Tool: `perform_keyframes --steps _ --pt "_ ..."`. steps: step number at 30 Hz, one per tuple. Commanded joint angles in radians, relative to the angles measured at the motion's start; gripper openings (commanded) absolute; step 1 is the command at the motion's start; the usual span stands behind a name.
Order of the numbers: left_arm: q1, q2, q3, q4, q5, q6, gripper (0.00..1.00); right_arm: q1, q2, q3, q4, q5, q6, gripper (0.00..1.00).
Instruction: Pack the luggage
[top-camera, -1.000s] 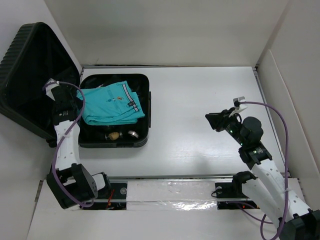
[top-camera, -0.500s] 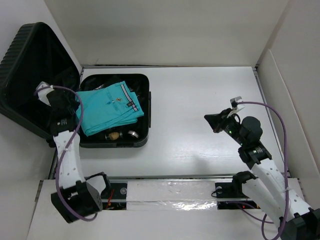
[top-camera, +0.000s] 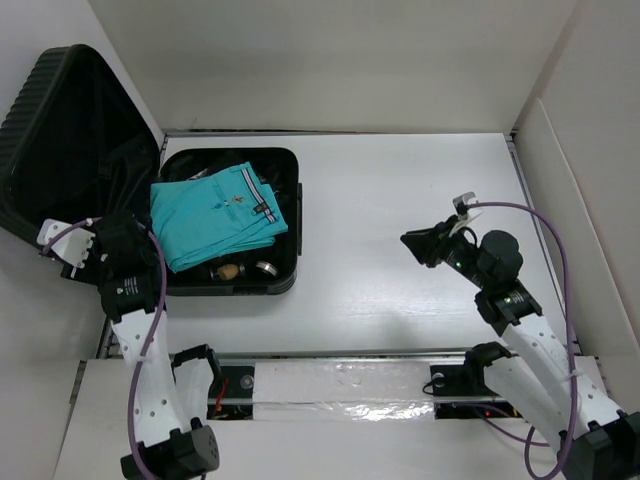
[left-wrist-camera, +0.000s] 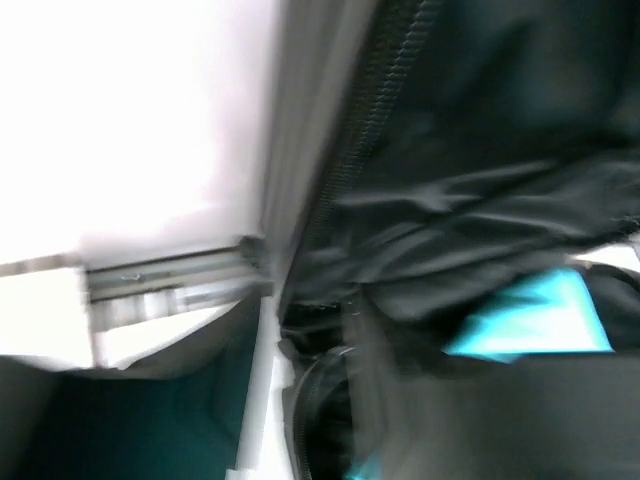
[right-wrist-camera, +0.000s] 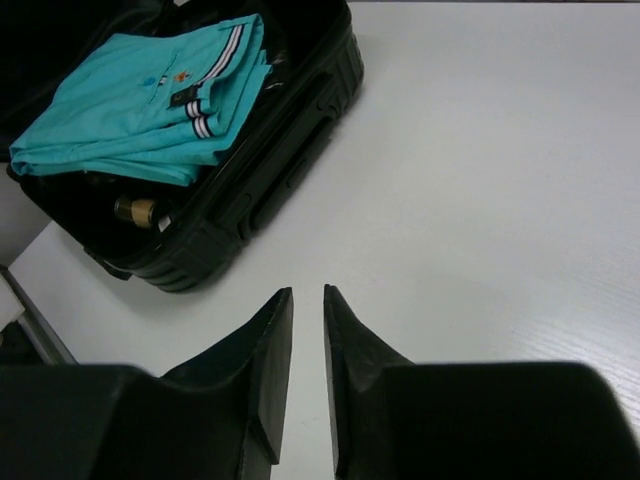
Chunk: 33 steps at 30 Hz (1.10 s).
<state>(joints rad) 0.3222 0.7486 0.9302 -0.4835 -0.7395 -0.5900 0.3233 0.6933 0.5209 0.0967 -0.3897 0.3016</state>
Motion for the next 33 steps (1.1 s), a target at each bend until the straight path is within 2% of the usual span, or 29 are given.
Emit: perform_keyframes --steps 1,4,6,9,12,15,16,20,21,24,25,27,29,32,33 --pt "-0.009 0.044 0.08 -0.118 -0.233 -0.059 0.45 0.01 0.014 0.056 0.034 -0.069 -0.016 0.31" --pt "-0.009 0.112 0.142 -0.119 -0.309 -0.05 0.66 0.01 0.026 0.062 0.031 -0.086 -0.021 0.35" --pt "-0.009 0.202 0.226 -0.145 -0.374 -0.017 0.65 0.019 0.025 0.059 0.035 -0.078 -0.021 0.36" --pt "-0.009 0.291 0.315 -0.179 -0.471 0.007 0.59 0.019 0.023 0.06 0.032 -0.077 -0.024 0.36" --pt "0.018 0.325 0.326 -0.135 -0.459 0.065 0.52 0.019 0.025 0.062 0.026 -0.069 -0.028 0.36" --pt "0.018 0.34 0.335 -0.093 -0.4 0.094 0.29 0.019 0.026 0.059 0.028 -0.055 -0.03 0.36" --pt "0.018 0.342 0.34 -0.098 -0.388 0.09 0.18 0.019 0.034 0.059 0.026 -0.054 -0.03 0.36" --pt "0.018 0.333 0.334 -0.092 -0.354 0.096 0.06 0.019 0.06 0.064 0.024 -0.046 -0.033 0.36" --pt "-0.023 0.327 0.326 -0.081 -0.35 0.11 0.0 0.028 0.066 0.064 0.026 -0.035 -0.033 0.36" --pt "-0.135 0.279 0.294 0.011 -0.322 0.257 0.0 0.037 0.086 0.067 0.02 -0.02 -0.039 0.36" --pt "-0.255 0.256 0.285 0.064 -0.327 0.287 0.0 0.037 0.089 0.073 0.014 -0.017 -0.042 0.36" --pt "-0.371 0.169 0.213 0.161 -0.343 0.427 0.0 0.046 0.092 0.074 0.012 0.0 -0.045 0.36" --pt "-0.483 0.089 0.171 0.186 -0.321 0.446 0.0 0.056 0.098 0.071 0.014 0.015 -0.047 0.36" --pt "-0.502 -0.038 0.125 0.203 -0.093 0.504 0.0 0.056 0.113 0.074 0.014 0.04 -0.047 0.36" --pt "-0.502 -0.073 0.108 0.236 0.09 0.566 0.0 0.056 0.123 0.074 0.012 0.046 -0.047 0.36"
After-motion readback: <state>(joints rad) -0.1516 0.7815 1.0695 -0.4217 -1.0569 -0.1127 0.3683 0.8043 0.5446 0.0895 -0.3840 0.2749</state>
